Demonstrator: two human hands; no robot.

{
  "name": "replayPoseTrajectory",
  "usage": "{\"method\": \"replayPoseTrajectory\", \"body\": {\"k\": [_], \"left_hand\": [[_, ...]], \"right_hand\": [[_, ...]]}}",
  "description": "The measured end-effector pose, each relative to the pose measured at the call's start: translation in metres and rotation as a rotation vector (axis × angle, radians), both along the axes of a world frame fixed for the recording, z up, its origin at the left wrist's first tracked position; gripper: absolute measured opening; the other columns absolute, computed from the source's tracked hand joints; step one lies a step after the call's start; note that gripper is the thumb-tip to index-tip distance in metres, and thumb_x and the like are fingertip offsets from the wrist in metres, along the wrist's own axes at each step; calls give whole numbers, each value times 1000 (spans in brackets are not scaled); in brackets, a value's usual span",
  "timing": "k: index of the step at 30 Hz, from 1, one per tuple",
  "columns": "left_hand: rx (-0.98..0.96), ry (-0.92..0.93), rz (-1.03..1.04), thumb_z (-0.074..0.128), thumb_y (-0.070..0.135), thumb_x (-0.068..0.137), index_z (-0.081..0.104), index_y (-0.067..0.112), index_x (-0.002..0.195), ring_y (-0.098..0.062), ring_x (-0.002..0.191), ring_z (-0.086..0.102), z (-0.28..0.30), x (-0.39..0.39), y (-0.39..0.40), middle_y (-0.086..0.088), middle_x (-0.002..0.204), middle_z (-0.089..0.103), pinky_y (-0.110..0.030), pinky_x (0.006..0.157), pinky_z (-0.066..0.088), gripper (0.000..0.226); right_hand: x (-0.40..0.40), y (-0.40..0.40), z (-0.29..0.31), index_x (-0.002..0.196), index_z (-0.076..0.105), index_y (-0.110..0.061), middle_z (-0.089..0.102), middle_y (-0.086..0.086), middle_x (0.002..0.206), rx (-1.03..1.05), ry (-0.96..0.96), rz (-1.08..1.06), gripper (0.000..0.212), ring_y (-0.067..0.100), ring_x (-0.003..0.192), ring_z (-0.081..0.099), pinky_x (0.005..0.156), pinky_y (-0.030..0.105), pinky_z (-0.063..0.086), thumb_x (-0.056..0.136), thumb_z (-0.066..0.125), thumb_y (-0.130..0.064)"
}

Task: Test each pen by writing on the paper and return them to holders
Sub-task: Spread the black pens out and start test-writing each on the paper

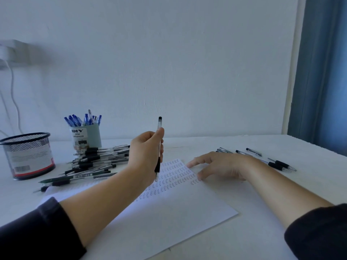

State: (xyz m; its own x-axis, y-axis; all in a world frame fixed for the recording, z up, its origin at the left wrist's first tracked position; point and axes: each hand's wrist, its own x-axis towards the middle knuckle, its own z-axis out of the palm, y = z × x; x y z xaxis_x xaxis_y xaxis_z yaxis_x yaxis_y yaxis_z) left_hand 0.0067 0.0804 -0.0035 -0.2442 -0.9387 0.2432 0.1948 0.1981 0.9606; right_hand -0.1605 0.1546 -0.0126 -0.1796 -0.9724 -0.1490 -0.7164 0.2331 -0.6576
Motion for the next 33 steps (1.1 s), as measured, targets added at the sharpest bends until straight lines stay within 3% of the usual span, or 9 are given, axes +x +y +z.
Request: {"method": "replayPoseTrajectory", "body": {"k": [3, 6, 12, 14, 17, 20, 22, 29, 33], "left_hand": [[-14, -29, 30, 59, 32, 93, 62, 11, 72, -14, 53, 33, -2, 0, -2, 0, 58, 42, -26, 54, 30, 29], [6, -26, 7, 55, 26, 96, 63, 9, 78, -14, 54, 43, -3, -1, -1, -1, 63, 56, -24, 53, 38, 27], [55, -36, -129, 46, 22, 100, 63, 8, 88, -16, 59, 55, -4, -5, 2, -7, 72, 64, -26, 52, 43, 25], [71, -86, -141, 47, 23, 100, 63, 9, 95, -17, 61, 55, -4, -4, 1, -8, 77, 64, -26, 52, 42, 22], [102, -153, -123, 47, 20, 99, 59, 11, 107, -18, 62, 55, -6, -2, -3, -9, 83, 63, -25, 50, 42, 17], [97, -182, -109, 46, 16, 99, 58, 12, 108, -18, 63, 54, -6, 0, -6, -9, 83, 62, -26, 51, 42, 16], [89, -198, -107, 47, 15, 98, 59, 11, 106, -18, 64, 54, -5, 0, -7, -8, 83, 62, -26, 52, 42, 15], [70, -230, -104, 46, 9, 96, 63, 7, 97, -18, 62, 54, -3, 2, -8, -8, 80, 60, -25, 51, 42, 17], [32, -217, -60, 46, 6, 95, 65, 8, 90, -17, 63, 55, 6, 6, -14, -6, 79, 60, -25, 53, 42, 19]], "right_hand": [[5, 0, -1, 113, 64, -30, 57, -8, 127, -174, 14, -48, 24, 10, 120, 50, 98, 26, 35, 90, 59, -37], [14, -3, 1, 97, 64, -28, 65, -3, 109, -380, -49, -50, 21, 13, 105, 59, 97, 32, 42, 89, 56, -46], [28, -9, 4, 86, 62, -25, 58, -9, 75, -584, 71, -56, 4, 5, 66, 51, 64, 23, 39, 89, 63, -23], [20, -10, 4, 79, 62, -26, 57, -11, 73, -592, 123, -164, 10, 7, 70, 53, 65, 23, 41, 88, 63, -22], [-4, -9, 2, 72, 62, -27, 64, -7, 82, -550, 246, -448, 15, 21, 90, 59, 84, 32, 46, 85, 60, -21], [-28, -2, 0, 84, 63, -17, 64, 5, 92, -349, 398, -742, 13, 30, 89, 51, 82, 33, 36, 81, 51, -13], [-38, 4, -2, 82, 54, -16, 57, 7, 91, -239, 374, -840, 8, 29, 88, 46, 81, 35, 30, 79, 49, -10], [-30, 6, 0, 78, 43, -16, 46, 3, 86, -87, 456, -827, 9, 29, 110, 43, 93, 37, 29, 85, 48, -18], [-23, 3, -2, 103, 48, -18, 45, 6, 117, -28, 631, -735, 15, 29, 118, 34, 94, 38, 28, 90, 45, -23]]}}
